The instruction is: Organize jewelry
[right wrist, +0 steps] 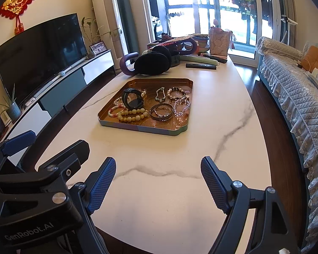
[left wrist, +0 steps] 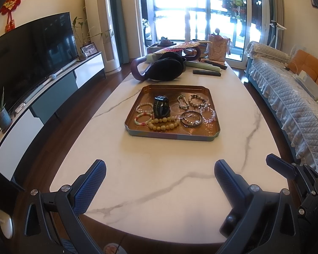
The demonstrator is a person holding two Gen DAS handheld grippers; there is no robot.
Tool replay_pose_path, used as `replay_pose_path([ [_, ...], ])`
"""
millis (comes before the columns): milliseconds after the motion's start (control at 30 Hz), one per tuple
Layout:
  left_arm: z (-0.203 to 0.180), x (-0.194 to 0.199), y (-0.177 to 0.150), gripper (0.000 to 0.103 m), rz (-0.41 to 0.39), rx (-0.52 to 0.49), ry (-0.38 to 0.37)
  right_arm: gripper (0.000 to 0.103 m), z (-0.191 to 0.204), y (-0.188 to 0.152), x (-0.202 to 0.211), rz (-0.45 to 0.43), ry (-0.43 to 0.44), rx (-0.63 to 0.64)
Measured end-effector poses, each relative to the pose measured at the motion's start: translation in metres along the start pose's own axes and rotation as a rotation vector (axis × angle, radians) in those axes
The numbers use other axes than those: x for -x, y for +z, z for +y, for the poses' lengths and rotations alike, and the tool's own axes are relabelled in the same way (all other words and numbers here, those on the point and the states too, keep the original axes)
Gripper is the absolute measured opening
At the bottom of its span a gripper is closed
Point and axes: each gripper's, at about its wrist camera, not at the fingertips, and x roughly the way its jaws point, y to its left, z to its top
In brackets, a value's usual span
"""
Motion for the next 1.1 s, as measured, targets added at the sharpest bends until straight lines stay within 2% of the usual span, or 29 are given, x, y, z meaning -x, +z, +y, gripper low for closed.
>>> replay_pose_path([
  [1100, 0.0001, -0.0006, -0.0012, 0.103, 0.002, -0.003, 0.008, 0.080, 0.0006, 0.0002, 0.0000, 0.002, 0.001, -0.002],
])
